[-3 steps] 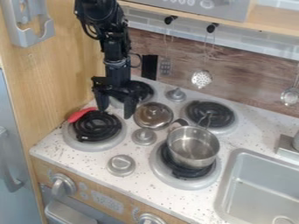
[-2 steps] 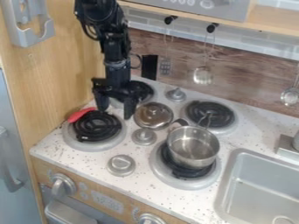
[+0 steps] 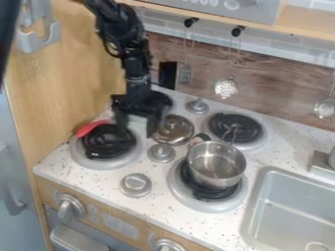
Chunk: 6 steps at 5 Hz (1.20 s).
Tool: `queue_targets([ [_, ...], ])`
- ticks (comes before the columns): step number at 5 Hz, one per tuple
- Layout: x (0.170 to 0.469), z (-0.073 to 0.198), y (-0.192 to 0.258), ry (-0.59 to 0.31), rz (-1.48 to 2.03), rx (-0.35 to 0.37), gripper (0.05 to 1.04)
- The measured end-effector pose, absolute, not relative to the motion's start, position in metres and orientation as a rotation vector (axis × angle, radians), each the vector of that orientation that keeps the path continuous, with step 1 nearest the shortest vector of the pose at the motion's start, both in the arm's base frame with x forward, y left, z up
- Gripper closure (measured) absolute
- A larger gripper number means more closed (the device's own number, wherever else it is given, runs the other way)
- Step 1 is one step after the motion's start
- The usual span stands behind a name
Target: Put the lid on top of the silver dish
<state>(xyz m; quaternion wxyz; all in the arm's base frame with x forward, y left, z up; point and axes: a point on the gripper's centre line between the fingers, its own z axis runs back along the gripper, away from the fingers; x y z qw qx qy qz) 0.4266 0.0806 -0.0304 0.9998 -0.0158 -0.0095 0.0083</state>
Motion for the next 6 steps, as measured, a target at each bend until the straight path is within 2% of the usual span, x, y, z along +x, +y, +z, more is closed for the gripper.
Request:
queue_targets([
  [4,0.49,-0.036,0.038,-0.108,-0.037,-0.029,0.085],
  [5,0.494,-0.044,0.04,-0.099,-0.023,-0.018,0.085],
  [6,0.494,-0.047,0.045,-0.093,-0.016,0.012,0.142],
])
